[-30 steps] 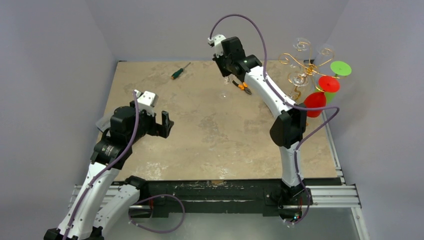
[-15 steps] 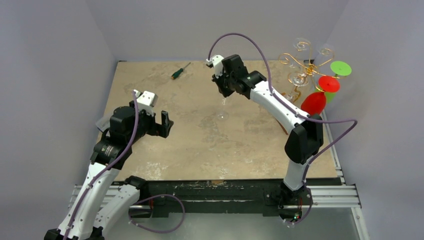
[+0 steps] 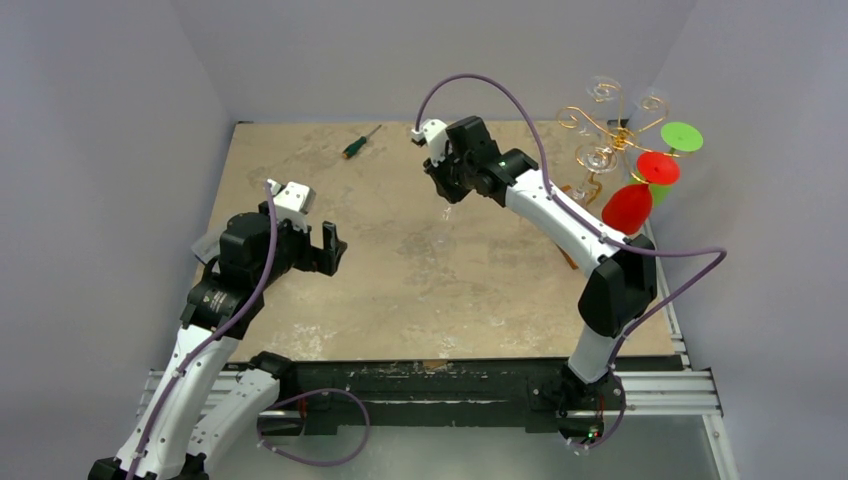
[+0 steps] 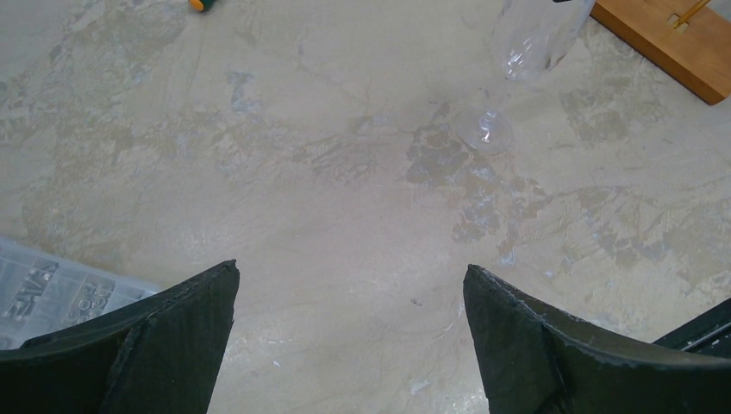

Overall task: Place the wine glass upside down on the wine glass rack
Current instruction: Turn the wine glass upside down at the wine rack.

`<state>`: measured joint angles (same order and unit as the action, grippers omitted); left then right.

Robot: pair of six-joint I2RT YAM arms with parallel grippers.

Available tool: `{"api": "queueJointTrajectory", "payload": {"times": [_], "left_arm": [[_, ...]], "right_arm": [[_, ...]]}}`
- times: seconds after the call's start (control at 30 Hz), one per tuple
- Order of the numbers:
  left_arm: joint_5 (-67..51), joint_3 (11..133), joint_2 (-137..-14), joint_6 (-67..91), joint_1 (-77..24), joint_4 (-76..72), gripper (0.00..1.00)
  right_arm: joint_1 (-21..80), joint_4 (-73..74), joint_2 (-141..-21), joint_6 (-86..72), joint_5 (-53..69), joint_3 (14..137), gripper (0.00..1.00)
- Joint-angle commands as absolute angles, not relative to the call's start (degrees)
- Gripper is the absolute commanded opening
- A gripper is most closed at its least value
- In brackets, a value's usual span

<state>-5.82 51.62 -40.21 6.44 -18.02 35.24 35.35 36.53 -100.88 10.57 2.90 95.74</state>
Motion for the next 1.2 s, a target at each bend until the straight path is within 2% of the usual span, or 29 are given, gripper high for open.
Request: {"api": "queueJointTrajectory", "payload": {"times": [0.0, 0.1, 0.67, 0.77, 0.87, 1.17], "left_arm": [[-6.64, 51.44, -39.56, 6.86, -17.58, 33.12, 0.98], [-6.66, 51.48, -39.55, 6.87, -17.58, 33.05, 0.98], [-6.83, 51.42, -39.61, 6.77, -17.58, 33.1, 0.98], [-6.78, 51.44, -39.55, 6.78, -17.58, 33.03, 0.98], [-6.78, 51.47, -39.55, 6.76, -17.58, 33.13, 0.98], [-6.82, 51.42, -39.68, 6.85, -17.58, 33.04, 0.98]], "right_arm": [[35.47, 36.38, -100.55, 11.33, 4.91, 96.92, 0.14], [35.51, 36.45, -100.63, 11.38, 5.0, 96.86, 0.19], [36.53, 38.93, -102.24, 11.88, 5.69, 97.38, 0.21], [36.72, 38.92, -102.22, 11.95, 5.45, 97.5, 0.18], [36.95, 39.07, -102.07, 11.95, 5.45, 97.8, 0.1], [37.08, 39.8, -100.34, 11.01, 6.73, 97.46, 0.08]]}}
